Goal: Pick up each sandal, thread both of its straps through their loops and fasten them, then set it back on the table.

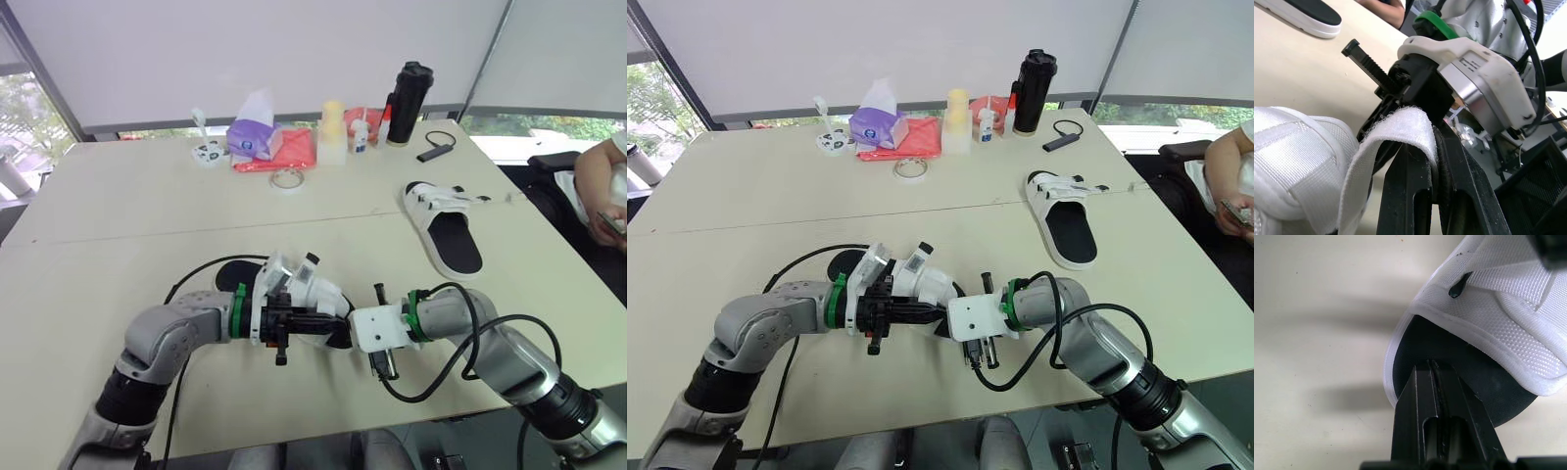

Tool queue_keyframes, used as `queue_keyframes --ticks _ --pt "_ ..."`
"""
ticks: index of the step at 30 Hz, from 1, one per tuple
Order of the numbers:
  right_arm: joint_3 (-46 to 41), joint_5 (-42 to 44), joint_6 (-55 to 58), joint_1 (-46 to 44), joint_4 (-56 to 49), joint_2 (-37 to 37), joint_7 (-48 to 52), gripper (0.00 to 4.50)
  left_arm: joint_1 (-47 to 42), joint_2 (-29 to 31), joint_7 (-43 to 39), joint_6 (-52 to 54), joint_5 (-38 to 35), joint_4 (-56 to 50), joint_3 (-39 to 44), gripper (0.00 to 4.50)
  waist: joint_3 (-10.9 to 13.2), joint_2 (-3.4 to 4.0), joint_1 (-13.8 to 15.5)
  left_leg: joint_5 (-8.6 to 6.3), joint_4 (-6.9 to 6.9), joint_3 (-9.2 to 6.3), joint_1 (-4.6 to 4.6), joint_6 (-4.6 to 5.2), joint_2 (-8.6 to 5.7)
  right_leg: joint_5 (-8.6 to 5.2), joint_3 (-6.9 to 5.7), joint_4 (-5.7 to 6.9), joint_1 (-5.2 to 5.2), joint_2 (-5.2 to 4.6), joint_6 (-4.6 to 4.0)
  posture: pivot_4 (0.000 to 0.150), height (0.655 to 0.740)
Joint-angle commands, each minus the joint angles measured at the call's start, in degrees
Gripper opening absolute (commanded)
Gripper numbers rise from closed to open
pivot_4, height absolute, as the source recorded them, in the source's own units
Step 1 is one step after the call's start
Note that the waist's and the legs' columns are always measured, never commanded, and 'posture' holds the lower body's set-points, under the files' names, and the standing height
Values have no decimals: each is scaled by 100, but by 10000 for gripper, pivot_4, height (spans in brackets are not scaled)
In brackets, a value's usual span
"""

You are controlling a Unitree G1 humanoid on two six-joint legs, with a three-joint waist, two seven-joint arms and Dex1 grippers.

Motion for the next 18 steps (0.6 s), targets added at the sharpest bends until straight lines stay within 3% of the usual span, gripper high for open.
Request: queue_keyframes --ticks 1,8,18 --pt "207 -138 116 151 246 -49 49 0 -386 -353 272 -181 -10 259 151 10443 -1 -1 7 0 0 0 1 0 0 0 0 0 1 0 0 1500 7400" --pt "206 -139 119 149 249 -40 32 0 -607 -702 519 -56 -73 574 206 44313 -4 -7 -3 0 -1 -3 5 0 -1 0 0 1 6 2 1 1500 7400" --pt "219 -145 147 153 254 6 11 0 -909 -1255 1236 -542 234 1037 541 44313 -6 -9 -8 0 4 -3 17 0 0 0 0 2 20 3 1 1500 7400"
